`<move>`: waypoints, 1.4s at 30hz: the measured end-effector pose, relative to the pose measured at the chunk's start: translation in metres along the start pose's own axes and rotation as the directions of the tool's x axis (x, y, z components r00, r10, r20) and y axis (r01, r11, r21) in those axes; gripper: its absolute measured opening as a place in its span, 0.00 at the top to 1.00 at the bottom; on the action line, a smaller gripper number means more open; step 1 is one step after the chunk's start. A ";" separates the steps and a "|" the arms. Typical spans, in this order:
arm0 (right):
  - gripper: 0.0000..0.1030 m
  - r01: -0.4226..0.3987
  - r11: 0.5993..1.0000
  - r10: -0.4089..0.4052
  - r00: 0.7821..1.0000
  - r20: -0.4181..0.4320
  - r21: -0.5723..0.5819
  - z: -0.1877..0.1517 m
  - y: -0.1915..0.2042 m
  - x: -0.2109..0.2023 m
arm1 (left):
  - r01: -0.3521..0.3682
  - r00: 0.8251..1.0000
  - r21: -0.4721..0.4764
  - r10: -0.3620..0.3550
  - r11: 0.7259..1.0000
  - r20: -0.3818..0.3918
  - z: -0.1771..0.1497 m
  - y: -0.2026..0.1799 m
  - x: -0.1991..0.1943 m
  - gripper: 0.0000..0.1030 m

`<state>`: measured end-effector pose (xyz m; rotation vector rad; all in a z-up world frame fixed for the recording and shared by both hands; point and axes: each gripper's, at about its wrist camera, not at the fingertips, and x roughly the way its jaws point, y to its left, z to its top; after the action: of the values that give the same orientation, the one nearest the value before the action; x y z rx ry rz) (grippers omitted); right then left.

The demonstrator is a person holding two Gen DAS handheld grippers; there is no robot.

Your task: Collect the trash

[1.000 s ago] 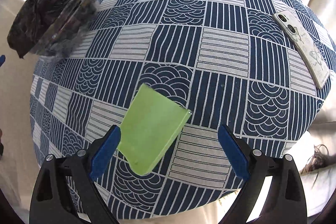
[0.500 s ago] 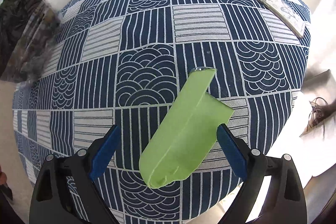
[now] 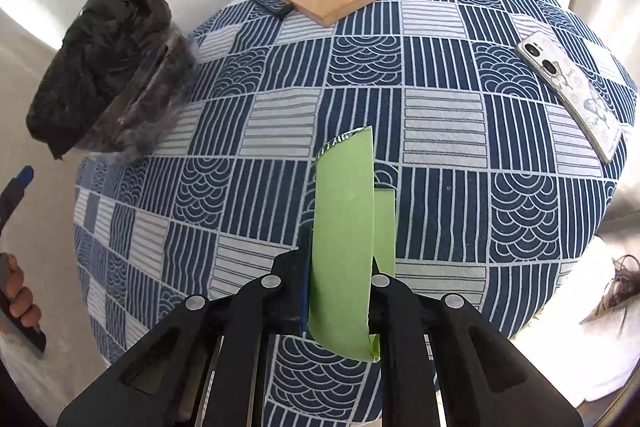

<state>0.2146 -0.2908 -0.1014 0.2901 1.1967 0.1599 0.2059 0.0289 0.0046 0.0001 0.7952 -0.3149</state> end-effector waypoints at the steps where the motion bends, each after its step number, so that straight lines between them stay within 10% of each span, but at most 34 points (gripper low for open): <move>1: 0.89 -0.018 1.000 0.018 1.000 0.014 -0.015 0.007 0.004 -0.004 | -0.010 1.000 -0.010 0.010 1.000 0.005 0.000 0.002 -0.003 0.06; 7: 0.89 -0.113 0.970 0.135 0.987 0.090 -0.217 0.053 0.043 -0.041 | -0.149 0.989 -0.099 0.149 0.984 -0.003 0.001 0.010 -0.020 0.06; 12: 0.89 -0.170 0.866 0.246 0.964 0.105 -0.470 0.084 0.096 -0.072 | -0.216 0.976 -0.139 0.219 0.966 0.002 -0.006 0.008 -0.046 0.06; 20: 0.89 -0.290 0.677 0.421 0.906 0.032 -0.677 0.119 0.166 -0.077 | -0.376 0.924 -0.252 0.380 0.892 -0.035 -0.030 0.014 -0.087 0.06; 30: 0.87 -0.339 0.543 0.490 0.871 -0.038 -0.768 0.166 0.248 -0.043 | -0.492 0.862 -0.383 0.498 0.781 -0.093 -0.069 0.015 -0.129 0.06; 34: 0.40 -0.296 0.562 0.470 0.883 0.003 -0.772 0.179 0.268 -0.030 | -0.524 0.843 -0.409 0.522 0.747 -0.127 -0.086 0.014 -0.141 0.06; 42: 0.17 -0.280 0.611 0.482 0.874 0.067 -0.740 0.191 0.237 -0.048 | -0.508 0.852 -0.427 0.510 0.748 -0.120 -0.085 0.008 -0.140 0.06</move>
<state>0.3825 -0.1042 0.0773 -0.1327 0.7072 0.9312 0.0565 0.0851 0.0420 -0.2123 0.8153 0.4002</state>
